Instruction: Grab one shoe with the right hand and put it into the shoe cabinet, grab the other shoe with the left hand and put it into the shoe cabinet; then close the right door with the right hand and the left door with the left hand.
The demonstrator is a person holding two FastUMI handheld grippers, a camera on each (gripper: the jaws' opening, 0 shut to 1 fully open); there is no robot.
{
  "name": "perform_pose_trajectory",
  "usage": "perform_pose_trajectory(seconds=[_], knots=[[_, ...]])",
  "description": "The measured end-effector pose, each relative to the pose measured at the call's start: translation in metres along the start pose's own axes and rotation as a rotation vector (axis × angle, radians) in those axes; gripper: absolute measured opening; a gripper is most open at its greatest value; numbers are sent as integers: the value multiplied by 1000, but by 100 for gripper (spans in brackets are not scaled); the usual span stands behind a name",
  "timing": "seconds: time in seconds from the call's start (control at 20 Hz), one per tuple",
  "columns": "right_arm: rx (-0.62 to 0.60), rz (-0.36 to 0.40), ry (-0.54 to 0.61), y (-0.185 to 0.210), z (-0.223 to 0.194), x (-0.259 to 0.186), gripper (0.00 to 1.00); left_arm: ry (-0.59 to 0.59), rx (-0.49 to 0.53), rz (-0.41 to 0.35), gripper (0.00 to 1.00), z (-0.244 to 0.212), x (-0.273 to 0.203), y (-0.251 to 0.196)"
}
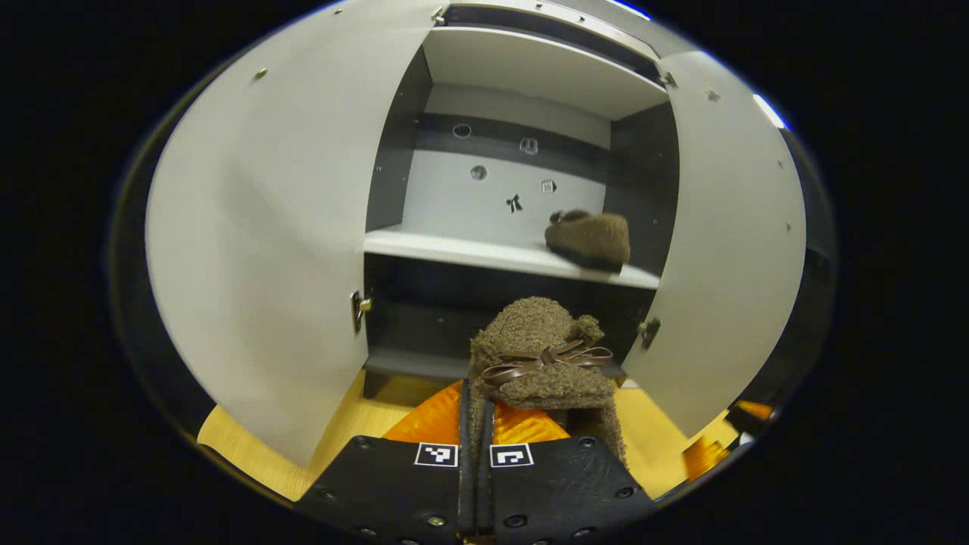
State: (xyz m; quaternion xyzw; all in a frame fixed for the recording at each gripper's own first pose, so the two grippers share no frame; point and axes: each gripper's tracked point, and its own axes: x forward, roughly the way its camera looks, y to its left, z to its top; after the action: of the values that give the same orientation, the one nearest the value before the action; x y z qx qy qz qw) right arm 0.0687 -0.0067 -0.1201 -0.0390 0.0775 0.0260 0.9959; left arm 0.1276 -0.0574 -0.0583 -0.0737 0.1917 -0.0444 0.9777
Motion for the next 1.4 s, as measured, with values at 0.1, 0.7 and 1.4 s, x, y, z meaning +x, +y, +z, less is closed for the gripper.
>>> perform_pose_trajectory(seconds=[0.1, 0.7, 1.4], knots=[[-4, -6, -13, -2, 3, -2, 100, -73, -17, 1, 1, 58, 18, -4], [19, -66, -20, -25, 8, -9, 100, 119, -80, 151, 1, 143, 202, 25], [15, -82, -15, -39, 8, 1, 100, 258, -170, 159, 14, 113, 241, 34]])
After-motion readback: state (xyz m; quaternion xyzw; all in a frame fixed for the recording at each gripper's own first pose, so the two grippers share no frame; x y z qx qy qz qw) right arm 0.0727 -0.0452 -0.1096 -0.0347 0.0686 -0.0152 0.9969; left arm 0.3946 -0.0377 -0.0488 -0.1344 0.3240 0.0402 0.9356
